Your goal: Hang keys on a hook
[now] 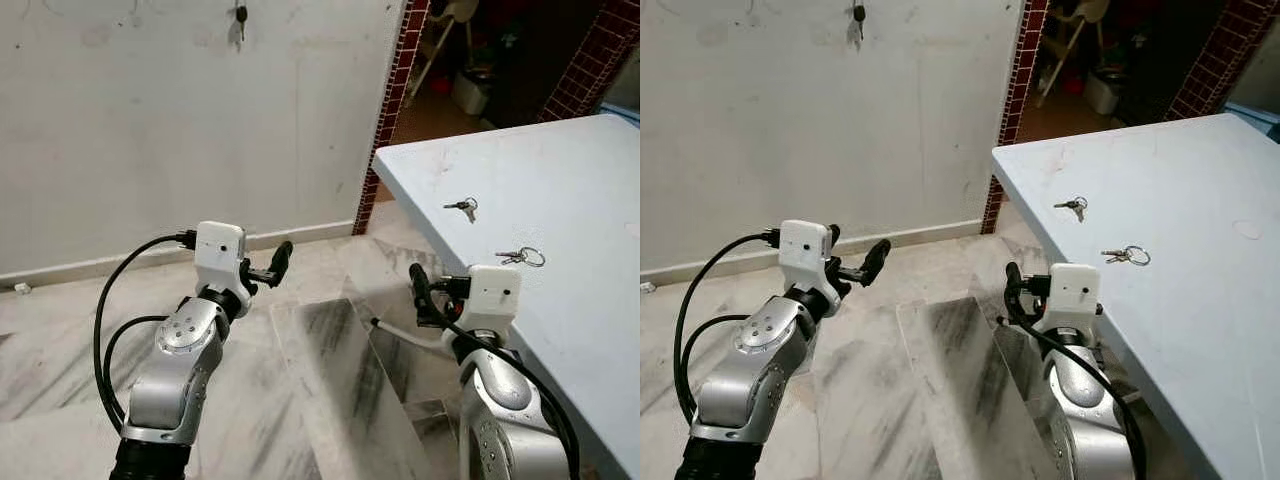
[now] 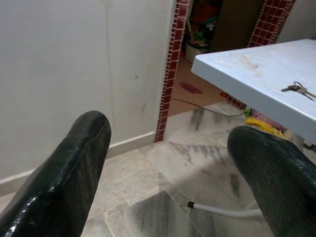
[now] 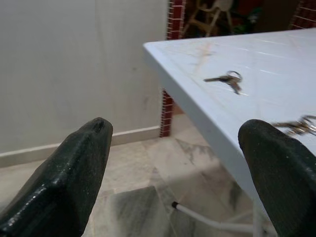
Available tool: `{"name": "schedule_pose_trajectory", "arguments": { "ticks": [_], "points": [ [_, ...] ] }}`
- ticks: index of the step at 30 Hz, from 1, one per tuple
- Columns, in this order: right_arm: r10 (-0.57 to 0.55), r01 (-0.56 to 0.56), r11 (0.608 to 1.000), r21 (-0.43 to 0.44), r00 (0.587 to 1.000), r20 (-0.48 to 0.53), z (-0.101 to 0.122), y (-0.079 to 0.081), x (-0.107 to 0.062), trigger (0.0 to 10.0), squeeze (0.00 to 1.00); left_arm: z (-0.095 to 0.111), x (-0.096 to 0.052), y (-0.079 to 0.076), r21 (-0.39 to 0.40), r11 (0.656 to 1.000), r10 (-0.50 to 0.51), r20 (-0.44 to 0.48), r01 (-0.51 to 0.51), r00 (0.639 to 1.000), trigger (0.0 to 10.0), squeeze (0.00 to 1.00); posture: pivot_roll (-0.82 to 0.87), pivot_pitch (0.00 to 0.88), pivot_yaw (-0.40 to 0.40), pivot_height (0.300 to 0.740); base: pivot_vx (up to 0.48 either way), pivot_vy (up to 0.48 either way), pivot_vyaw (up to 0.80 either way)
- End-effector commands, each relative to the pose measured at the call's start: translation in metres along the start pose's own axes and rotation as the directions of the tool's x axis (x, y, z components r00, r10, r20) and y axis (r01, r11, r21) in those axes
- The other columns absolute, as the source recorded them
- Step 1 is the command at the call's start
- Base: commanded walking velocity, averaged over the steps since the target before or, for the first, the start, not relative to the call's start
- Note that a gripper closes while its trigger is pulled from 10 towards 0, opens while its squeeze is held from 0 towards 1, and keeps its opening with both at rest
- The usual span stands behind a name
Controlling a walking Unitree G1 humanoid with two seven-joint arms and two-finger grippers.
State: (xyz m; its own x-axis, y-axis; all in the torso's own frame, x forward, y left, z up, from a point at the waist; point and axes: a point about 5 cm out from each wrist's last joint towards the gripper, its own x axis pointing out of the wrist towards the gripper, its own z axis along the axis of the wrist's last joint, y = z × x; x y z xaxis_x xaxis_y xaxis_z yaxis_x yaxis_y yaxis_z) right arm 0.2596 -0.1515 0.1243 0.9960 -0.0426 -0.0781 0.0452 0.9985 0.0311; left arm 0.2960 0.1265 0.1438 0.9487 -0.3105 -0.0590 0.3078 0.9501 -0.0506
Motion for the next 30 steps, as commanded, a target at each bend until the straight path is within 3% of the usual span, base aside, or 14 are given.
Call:
{"name": "schedule_pose_trajectory", "arguments": {
  "ticks": [1,8,30],
  "points": [
    [-0.036,0.036,0.999,-0.002,0.999,-0.012,-0.0012,-0.0054,0.0016,10.0,0.0,-0.0019,0.0024,-0.0034,0.002,1.0,-0.022,-0.025,0.022,0.999,10.0,0.0,0.11,0.012,-0.049,0.74,0.0,0.0,-0.77],
    [-0.039,0.039,0.999,0.016,0.999,-0.021,-0.0028,-0.0047,0.0004,10.0,0.0,-0.0059,0.0026,-0.0006,0.004,1.0,-0.01,-0.059,0.01,0.998,10.0,0.0,0.1,0.017,-0.047,0.74,0.0,0.0,-0.29],
    [-0.053,0.053,0.999,0.011,0.998,-0.023,-0.0011,-0.0072,0.0027,10.0,0.0,-0.0021,0.0071,0.0037,-0.016,1.0,0.014,-0.078,-0.015,0.997,10.0,0.0,0.1,0.044,-0.041,0.74,0.0,0.0,-0.77]
  ]
}}
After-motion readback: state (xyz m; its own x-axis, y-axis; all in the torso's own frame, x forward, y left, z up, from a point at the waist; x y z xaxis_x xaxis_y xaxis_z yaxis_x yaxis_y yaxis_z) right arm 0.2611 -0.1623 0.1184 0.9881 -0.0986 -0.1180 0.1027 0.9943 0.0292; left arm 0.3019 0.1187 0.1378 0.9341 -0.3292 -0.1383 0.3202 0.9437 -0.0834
